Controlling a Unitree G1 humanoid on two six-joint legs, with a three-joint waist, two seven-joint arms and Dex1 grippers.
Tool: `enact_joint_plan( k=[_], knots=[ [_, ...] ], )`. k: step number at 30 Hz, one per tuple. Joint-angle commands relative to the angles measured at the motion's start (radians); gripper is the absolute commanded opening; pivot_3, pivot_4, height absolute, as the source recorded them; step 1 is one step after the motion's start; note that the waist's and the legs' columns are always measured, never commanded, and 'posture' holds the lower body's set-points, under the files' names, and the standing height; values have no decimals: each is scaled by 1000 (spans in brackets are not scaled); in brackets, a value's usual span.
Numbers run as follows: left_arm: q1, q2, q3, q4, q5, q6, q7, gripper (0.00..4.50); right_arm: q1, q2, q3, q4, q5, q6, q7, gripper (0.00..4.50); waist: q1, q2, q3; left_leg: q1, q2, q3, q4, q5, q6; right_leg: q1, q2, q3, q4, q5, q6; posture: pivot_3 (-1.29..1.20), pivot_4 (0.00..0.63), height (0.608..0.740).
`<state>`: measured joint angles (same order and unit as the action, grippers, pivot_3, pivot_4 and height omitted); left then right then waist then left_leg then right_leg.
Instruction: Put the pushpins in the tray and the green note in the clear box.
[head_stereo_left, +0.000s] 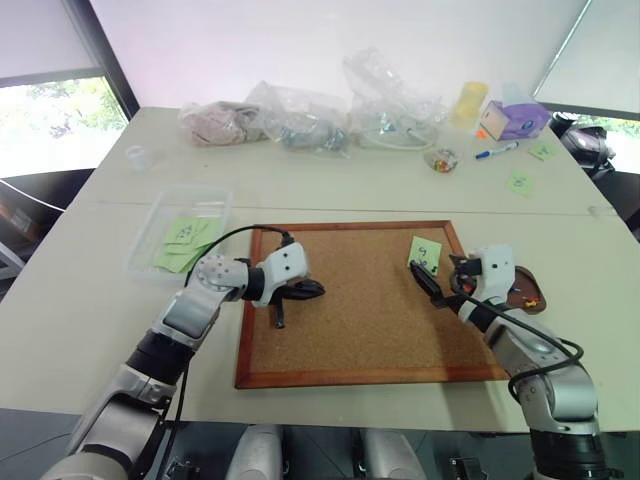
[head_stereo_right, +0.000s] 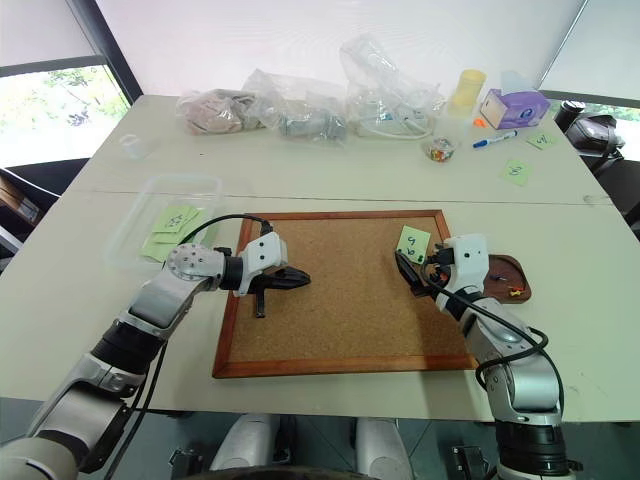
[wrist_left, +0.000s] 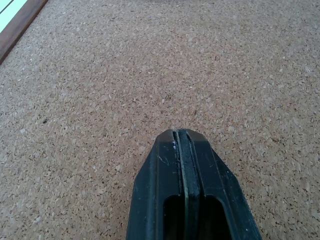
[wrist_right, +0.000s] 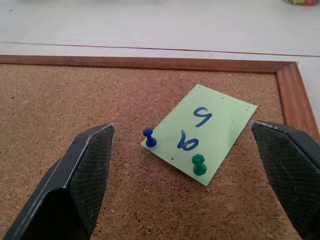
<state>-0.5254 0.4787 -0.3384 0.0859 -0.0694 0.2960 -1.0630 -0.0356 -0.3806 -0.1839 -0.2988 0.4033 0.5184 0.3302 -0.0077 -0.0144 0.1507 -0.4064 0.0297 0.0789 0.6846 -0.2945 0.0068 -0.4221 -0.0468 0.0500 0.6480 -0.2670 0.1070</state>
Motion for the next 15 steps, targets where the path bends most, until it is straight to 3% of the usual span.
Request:
enact_joint_plan(
  k=[1, 3, 6, 12, 15],
  knots=[
    [4, -4, -19, -1, 15, 7, 2, 0, 7, 3, -18, -3, -4, -31, 8, 4445, 0, 0, 0, 0, 0, 0, 0, 0, 0, 0, 0, 0, 0, 0, 0, 0, 150, 737],
    [3, -4, -20, 2, 16, 5, 1, 0, 6, 6, -16, 8, -8, -35, 9, 4445, 0, 0, 0, 0, 0, 0, 0, 0, 0, 0, 0, 0, 0, 0, 0, 0, 150, 737],
    [1, -5, -21, 4, 17, 2, 0, 0, 5, 13, -17, 26, -8, -35, 9, 3231, 0, 0, 0, 0, 0, 0, 0, 0, 0, 0, 0, 0, 0, 0, 0, 0, 150, 737],
    [1, -3, -21, 3, 18, -1, -1, 0, -2, 24, -18, 45, -2, -37, 8, 173, -1, 0, 0, 0, 0, 0, 0, 0, 0, 0, 0, 0, 0, 0, 0, 0, 150, 737],
    [2, -2, -20, 1, 19, 1, -1, 0, -1, 29, -21, 46, 1, -40, 6, 173, -1, 0, 0, 0, 0, 0, 0, 0, 0, 0, 0, 0, 0, 0, 0, 0, 150, 737]
  ],
)
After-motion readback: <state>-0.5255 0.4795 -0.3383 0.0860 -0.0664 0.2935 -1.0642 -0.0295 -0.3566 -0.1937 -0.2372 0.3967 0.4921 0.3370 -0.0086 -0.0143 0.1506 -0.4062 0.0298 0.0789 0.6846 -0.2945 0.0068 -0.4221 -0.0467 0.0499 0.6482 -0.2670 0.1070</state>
